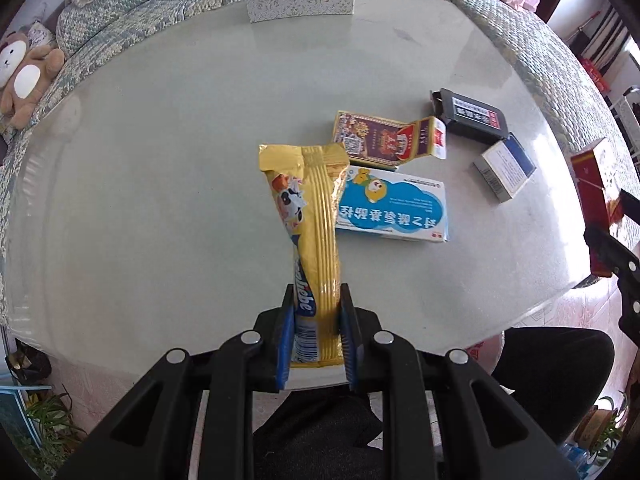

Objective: Collect trash

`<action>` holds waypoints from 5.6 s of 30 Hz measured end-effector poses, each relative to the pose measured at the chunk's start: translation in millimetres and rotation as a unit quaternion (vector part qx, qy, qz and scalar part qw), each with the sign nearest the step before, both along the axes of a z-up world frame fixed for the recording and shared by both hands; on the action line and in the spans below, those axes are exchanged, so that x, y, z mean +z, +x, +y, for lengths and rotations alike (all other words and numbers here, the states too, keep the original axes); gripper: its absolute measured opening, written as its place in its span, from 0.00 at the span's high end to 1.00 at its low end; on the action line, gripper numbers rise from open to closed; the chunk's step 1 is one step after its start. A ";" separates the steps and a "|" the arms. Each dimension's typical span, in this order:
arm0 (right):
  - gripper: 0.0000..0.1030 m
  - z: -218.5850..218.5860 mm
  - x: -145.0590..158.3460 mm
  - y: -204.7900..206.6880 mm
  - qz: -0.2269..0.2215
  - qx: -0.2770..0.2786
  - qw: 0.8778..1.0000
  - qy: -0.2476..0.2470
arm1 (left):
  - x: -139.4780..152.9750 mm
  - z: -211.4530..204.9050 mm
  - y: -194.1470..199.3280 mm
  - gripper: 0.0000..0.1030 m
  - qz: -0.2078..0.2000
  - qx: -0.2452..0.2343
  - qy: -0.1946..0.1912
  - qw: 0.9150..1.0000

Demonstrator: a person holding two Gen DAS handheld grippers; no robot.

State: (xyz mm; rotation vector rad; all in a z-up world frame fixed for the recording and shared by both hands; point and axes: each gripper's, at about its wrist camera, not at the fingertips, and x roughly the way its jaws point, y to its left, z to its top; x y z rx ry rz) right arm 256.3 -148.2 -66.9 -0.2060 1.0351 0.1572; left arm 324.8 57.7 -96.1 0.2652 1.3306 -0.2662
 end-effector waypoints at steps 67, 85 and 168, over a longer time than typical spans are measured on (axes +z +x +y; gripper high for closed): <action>0.44 -36.4 -212.4 -152.9 0.153 -0.005 0.988 0.025 | -231.8 -152.8 -186.9 0.80 0.116 -0.145 -0.008 0.983; 0.44 -46.0 -278.8 -131.4 0.214 -0.017 0.976 0.026 | -287.2 -156.5 -180.3 0.80 0.166 -0.142 -0.006 0.976; 0.06 -83.2 126.2 -4.2 -0.063 0.181 0.979 0.077 | 83.4 -70.7 -74.4 0.11 -0.120 -0.399 0.060 0.907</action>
